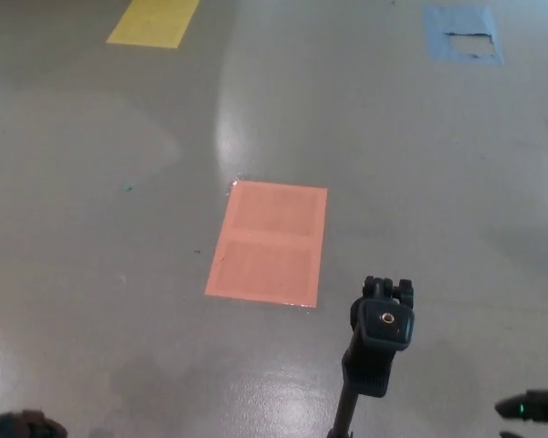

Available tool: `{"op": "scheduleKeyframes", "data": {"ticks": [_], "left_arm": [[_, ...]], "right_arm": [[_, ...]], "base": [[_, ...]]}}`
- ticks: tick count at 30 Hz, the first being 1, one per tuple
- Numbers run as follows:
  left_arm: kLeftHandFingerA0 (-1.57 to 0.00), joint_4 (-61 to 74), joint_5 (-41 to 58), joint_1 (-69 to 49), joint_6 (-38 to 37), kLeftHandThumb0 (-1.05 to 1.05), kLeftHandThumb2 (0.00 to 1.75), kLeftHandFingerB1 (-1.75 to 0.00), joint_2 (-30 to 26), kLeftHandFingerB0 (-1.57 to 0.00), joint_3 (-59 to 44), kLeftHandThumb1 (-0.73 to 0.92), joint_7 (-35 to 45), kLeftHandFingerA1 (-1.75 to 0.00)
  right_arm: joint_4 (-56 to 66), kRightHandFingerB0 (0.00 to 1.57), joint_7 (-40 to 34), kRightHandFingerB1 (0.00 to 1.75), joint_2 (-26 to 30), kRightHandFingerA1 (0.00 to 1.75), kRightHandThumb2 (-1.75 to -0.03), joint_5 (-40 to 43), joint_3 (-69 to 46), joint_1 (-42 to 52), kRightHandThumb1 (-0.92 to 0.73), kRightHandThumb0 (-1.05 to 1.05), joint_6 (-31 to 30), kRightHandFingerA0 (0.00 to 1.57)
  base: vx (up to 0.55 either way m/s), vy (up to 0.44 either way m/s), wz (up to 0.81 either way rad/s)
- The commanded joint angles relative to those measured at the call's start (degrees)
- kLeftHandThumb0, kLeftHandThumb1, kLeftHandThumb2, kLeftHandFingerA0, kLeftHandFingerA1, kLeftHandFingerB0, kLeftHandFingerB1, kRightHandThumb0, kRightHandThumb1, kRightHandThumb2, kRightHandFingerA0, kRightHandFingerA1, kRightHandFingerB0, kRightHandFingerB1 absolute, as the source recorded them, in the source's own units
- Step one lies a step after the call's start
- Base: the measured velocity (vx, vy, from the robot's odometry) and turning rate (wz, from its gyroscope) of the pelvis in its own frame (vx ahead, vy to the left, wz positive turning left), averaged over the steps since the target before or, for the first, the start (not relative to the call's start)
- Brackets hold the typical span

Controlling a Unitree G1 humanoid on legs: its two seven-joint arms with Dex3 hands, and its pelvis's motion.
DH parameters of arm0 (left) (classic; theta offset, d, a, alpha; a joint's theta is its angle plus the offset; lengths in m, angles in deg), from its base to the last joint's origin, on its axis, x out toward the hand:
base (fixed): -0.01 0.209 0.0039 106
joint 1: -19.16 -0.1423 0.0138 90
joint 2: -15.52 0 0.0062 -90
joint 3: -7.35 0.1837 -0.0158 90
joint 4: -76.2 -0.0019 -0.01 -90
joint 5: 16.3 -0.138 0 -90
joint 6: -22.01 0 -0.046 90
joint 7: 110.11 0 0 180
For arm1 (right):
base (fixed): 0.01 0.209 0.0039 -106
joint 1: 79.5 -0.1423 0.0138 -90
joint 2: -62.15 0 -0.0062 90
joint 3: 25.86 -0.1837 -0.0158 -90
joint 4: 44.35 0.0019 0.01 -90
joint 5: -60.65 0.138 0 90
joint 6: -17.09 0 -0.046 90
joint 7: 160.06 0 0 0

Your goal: The robot uses its left hand to grab the top of a phone stand kept on the floor and rotates it anti-clockwise

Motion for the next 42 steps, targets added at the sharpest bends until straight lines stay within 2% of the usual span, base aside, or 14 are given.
{"op": "scheduleKeyframes", "data": {"ticks": [1,4,5,9,15,16,20,21,26,29,31,34,35,42], "left_arm": [[-0.48,-5.0,-3.6,3.2,-4.5,-0.45,0.61,-0.34,-3.4,-0.36,3.1,0.68,4.1,-0.45],[-0.33,-5.2,-3.1,3.3,-5.1,-0.55,0.80,-0.38,-3.1,-0.15,2.9,0.58,2.7,-0.47],[0.00,-4.1,-3.5,3.0,-6.9,-0.33,1.01,-0.49,-3.1,0.00,3.3,0.50,0.8,-0.47],[-0.12,-0.3,-3.8,1.8,-12.4,-0.62,0.78,-0.15,-3.4,0.00,3.1,0.46,-3.2,-0.42],[-0.09,22.0,-2.9,-4.6,-20.1,-0.70,0.76,-0.05,-4.8,0.00,0.5,0.44,-6.2,-0.26],[-0.09,30.2,-2.3,-6.8,-21.3,-0.64,0.73,-0.09,-4.9,0.00,-0.4,0.40,-5.5,-0.29],[-0.09,47.7,-1.2,-11.3,-25.2,-0.60,0.70,-0.06,-5.6,0.00,-2.1,0.40,-4.0,-0.34],[-0.11,53.9,-1.7,-12.5,-24.8,-0.45,0.54,-0.13,-5.7,0.00,-2.6,0.39,-3.7,-0.32],[-0.15,73.8,-4.2,-15.7,-23.0,-0.22,0.61,-0.24,-5.1,-0.01,-3.9,0.39,-2.3,-0.38],[-0.19,77.9,-4.5,-15.9,-23.8,-0.14,0.55,-0.29,-5.1,-0.06,-3.7,0.48,-1.7,-0.32],[-0.20,79.9,-4.4,-15.4,-24.8,-0.05,0.55,-0.36,-5.4,-0.07,-3.6,0.52,-1.0,-0.31],[-0.07,83.6,-4.0,-14.3,-25.5,0.04,0.83,-0.49,-5.6,-0.06,-3.2,0.36,0.2,-0.47],[-0.05,85.1,-3.6,-13.6,-25.7,0.09,0.84,-0.50,-5.2,-0.11,-2.8,0.36,0.5,-0.46],[-0.04,90.6,-2.1,-11.6,-25.1,0.09,0.85,-0.52,-3.4,-0.17,-0.7,0.37,1.4,-0.46]], "right_arm": [[-2.6,0.32,8.5,0.33,3.6,0.40,-0.62,-1.4,2.4,-2.8,-0.77,-0.47,1.7,0.53],[-3.1,0.32,8.7,0.33,3.8,0.40,-0.62,-1.2,2.7,-3.1,-0.77,-0.47,2.2,0.53],[-3.3,0.32,8.9,0.33,3.8,0.40,-0.63,-1.1,2.6,-3.2,-0.77,-0.47,2.2,0.53],[-3.9,0.28,8.8,0.45,3.7,0.52,-0.87,-1.2,2.6,-3.4,-0.65,-0.54,2.5,0.48],[-4.5,0.31,8.9,0.32,3.8,0.40,-0.63,-1.2,2.4,-3.5,-0.77,-0.47,2.8,0.53],[-4.6,0.28,8.9,0.45,3.7,0.52,-0.87,-1.1,2.3,-3.5,-0.64,-0.55,2.8,0.48],[-4.8,0.29,9.0,0.32,3.6,0.41,-0.64,-1.0,2.3,-3.7,-0.76,-0.50,2.9,0.54],[-4.8,0.27,8.9,0.45,3.6,0.53,-0.88,-1.1,2.3,-3.7,-0.64,-0.55,2.9,0.48],[-4.9,0.31,8.8,0.32,3.7,0.40,-0.63,-0.9,2.1,-3.6,-0.76,-0.49,3.1,0.54],[-4.8,0.28,8.9,0.45,3.7,0.53,-0.87,-1.0,2.2,-3.6,-0.64,-0.55,3.2,0.48],[-4.7,0.31,8.9,0.32,3.7,0.40,-0.63,-1.0,2.2,-3.6,-0.77,-0.48,3.2,0.54],[-4.8,0.29,9.0,0.45,3.6,0.53,-0.87,-0.9,2.1,-3.6,-0.64,-0.54,3.0,0.47],[-5.1,0.33,9.1,0.33,3.6,0.40,-0.62,-0.8,2.1,-3.7,-0.76,-0.47,3.2,0.53],[-5.1,0.30,9.4,0.45,3.8,0.53,-0.87,-0.9,2.2,-3.8,-0.63,-0.53,3.6,0.47]], "base": [[0.00,0.000,0.00],[0.00,0.000,0.00],[0.00,0.000,0.00],[0.00,0.000,0.00],[0.00,0.000,0.00],[0.00,0.000,0.00],[0.00,0.000,0.00],[0.00,0.000,0.00],[0.00,0.000,0.00],[0.00,0.000,0.00],[0.00,0.000,0.00],[0.00,0.000,0.00],[0.00,0.000,0.00],[0.00,0.000,0.00]]}}
